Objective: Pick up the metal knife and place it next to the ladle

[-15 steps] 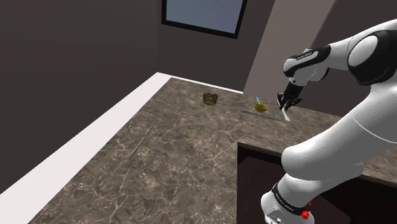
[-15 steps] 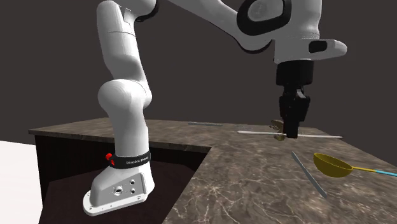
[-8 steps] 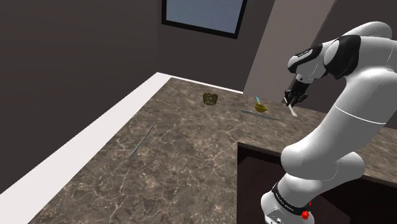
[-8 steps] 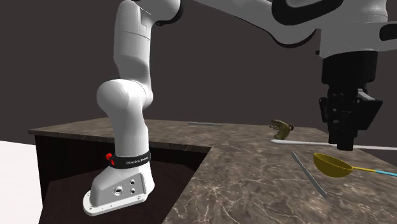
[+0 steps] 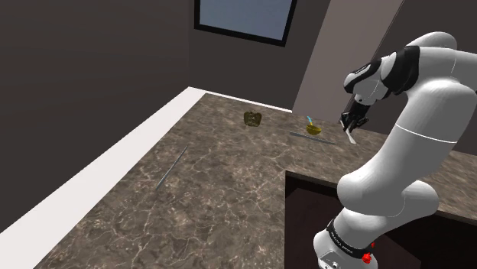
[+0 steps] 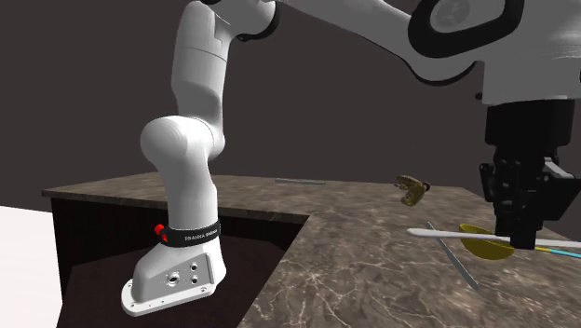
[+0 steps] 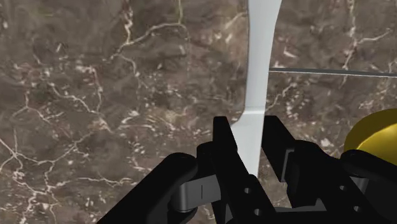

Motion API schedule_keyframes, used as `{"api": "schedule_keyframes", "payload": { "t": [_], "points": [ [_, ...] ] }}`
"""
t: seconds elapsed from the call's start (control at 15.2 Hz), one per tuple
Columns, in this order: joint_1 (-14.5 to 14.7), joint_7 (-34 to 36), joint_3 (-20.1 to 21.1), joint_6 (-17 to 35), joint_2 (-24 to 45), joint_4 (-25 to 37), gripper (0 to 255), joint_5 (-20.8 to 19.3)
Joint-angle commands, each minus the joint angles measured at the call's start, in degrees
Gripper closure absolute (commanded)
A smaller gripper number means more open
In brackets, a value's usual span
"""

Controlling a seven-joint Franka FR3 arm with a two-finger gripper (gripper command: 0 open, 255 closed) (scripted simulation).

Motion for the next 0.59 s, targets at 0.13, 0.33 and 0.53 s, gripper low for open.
{"api": "schedule_keyframes", "payload": {
  "t": [0.13,0.33,0.53],
  "points": [
    [-0.24,-0.62,0.19,2.82,1.62,-1.32,255,0.90],
    [-0.42,-1.09,0.40,4.85,2.91,-2.19,255,1.64],
    [-0.64,-1.59,0.66,6.85,4.28,-2.94,255,2.43]
  ]
}}
